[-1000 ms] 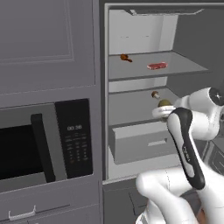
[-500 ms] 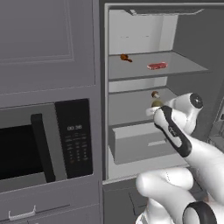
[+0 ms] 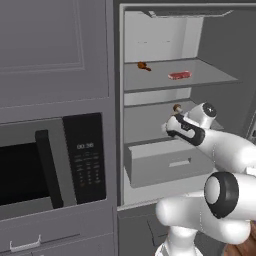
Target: Transport the steak and potato to the fridge. Place the steak on the rack containing meat and place the potato on the rack containing the vegetable, ensuring meats and vegetables are on different racks.
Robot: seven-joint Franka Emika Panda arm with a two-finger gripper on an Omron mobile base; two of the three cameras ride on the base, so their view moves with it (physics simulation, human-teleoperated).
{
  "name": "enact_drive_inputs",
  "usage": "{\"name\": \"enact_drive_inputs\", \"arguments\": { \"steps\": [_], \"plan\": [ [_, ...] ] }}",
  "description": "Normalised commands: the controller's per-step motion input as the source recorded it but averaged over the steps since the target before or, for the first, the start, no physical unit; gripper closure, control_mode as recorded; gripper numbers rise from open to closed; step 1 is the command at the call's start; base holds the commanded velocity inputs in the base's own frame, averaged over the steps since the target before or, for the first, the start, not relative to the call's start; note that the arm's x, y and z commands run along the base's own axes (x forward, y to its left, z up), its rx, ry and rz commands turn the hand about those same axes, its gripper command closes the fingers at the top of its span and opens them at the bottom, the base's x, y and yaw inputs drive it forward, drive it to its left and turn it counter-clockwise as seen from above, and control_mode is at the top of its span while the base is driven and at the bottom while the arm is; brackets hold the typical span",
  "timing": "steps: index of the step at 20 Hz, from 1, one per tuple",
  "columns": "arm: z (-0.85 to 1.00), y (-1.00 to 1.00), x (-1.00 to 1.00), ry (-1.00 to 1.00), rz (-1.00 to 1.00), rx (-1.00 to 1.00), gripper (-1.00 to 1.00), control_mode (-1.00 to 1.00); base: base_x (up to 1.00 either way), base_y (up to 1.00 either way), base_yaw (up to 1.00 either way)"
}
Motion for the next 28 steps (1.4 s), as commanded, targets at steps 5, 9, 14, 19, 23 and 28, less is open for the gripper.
{"name": "enact_drive_inputs", "arguments": {
  "steps": [5, 9, 14, 19, 23, 28],
  "plan": [
    [-0.16, -0.13, 0.24, -0.08, 0.04, 0.00, 1.00, -1.00, 0.00, 0.00, 0.00],
    [-0.23, -0.06, 0.56, -0.01, 0.01, 0.00, 1.00, -1.00, 0.00, 0.00, 0.00],
    [-0.35, 0.00, 0.62, 0.08, 0.00, 0.00, 1.00, -1.00, 0.00, 0.00, 0.00],
    [-0.31, -0.01, 0.48, 0.06, 0.00, 0.00, 1.00, -1.00, 0.00, 0.00, 0.00],
    [-0.28, -0.06, 0.27, 0.00, 0.04, 0.00, 1.00, -1.00, 0.00, 0.00, 0.00],
    [-0.36, -0.05, 0.04, -0.02, 0.02, 0.00, -1.00, -1.00, 0.00, 0.00, 0.00]
  ]
}}
